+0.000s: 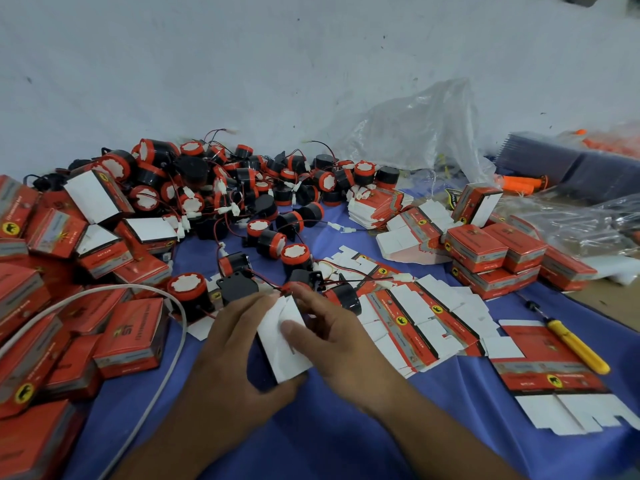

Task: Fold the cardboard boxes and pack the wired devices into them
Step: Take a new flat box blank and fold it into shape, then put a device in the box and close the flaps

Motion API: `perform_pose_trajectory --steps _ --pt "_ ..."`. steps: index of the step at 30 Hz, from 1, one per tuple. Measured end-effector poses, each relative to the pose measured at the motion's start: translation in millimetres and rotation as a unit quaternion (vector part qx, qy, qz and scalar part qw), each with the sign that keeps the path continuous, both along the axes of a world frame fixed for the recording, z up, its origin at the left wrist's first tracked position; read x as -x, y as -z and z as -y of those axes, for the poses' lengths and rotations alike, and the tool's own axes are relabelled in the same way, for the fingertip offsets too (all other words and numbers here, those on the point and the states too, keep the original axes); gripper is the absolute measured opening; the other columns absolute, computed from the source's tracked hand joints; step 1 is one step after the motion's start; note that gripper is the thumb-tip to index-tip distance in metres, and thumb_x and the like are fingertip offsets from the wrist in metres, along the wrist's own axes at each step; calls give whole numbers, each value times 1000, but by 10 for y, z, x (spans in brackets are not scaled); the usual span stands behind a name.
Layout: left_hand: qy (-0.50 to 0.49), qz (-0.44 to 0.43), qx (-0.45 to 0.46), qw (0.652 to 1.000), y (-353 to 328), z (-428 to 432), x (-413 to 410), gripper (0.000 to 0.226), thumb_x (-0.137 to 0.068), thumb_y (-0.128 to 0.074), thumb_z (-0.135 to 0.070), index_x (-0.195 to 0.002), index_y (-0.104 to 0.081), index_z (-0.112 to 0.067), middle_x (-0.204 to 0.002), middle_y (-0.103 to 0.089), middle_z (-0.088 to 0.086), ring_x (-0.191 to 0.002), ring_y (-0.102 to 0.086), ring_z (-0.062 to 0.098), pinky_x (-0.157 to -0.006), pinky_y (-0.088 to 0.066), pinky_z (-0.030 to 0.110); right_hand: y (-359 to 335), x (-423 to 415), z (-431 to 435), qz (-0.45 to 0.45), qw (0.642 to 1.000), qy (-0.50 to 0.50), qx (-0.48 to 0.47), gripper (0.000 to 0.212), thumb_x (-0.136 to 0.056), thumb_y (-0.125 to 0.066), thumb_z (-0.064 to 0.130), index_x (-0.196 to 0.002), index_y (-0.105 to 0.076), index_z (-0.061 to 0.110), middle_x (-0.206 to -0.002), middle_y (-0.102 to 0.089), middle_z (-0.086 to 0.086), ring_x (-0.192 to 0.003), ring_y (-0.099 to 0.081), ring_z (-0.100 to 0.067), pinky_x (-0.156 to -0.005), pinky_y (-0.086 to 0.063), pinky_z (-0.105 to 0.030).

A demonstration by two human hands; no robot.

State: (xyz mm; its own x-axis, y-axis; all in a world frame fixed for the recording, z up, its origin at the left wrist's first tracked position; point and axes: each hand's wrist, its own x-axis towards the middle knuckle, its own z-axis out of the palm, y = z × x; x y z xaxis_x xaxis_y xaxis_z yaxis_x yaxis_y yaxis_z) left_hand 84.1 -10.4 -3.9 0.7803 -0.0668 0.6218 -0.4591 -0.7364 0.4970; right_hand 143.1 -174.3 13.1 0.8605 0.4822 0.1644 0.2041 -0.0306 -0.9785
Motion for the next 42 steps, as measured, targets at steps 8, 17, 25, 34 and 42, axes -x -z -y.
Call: perform_pose_trajectory --steps 8,17,25,34,42 --pt "52 -37 -140 988 -4 -267 -43 88 -80 -52 -79 -152 -14 -45 -156 -16 -27 -146 -11 -1 -108 -32 36 -168 75 217 305 923 -111 207 94 -89 -77 35 -160 -15 35 -149 -46 16 -137 -43 -4 -114 -37 -28" --pt "-44 109 -227 967 -22 -256 -131 54 -84 -58 -55 -114 -60 -10 -111 -59 9 -104 -54 31 -97 -35 37 -70 -101 356 487 817 -1 307 47 -86 -74 27 -126 -60 7 -142 -55 -5 -148 -29 -20 -125 -16 -30" --pt "-110 146 -248 951 -135 -229 -75 52 -81 -59 -56 -112 -57 -14 -112 -61 18 -101 -56 40 -91 -37 47 -121 -108 368 518 804 37 290 39 -86 -74 31 -117 -62 10 -118 -60 -4 -136 -44 -22 -126 -3 -32" --pt "-82 54 -109 989 -56 -184 -94 47 -63 -87 -25 -100 -61 -9 -118 -49 12 -104 -46 17 -88 -44 27 -64 -55 263 483 789 111 363 40 -86 -71 48 -108 -60 16 -116 -59 -2 -96 -58 -21 -81 -48 -34" --pt "-59 -119 56 990 59 -248 -106 25 -78 -81 -25 -86 -58 -30 -120 -49 -16 -97 -56 8 -79 -44 25 20 -140 300 347 875 60 332 44 -99 -38 63 -103 -57 24 -96 -58 10 -85 -49 -9 -74 -31 -23"
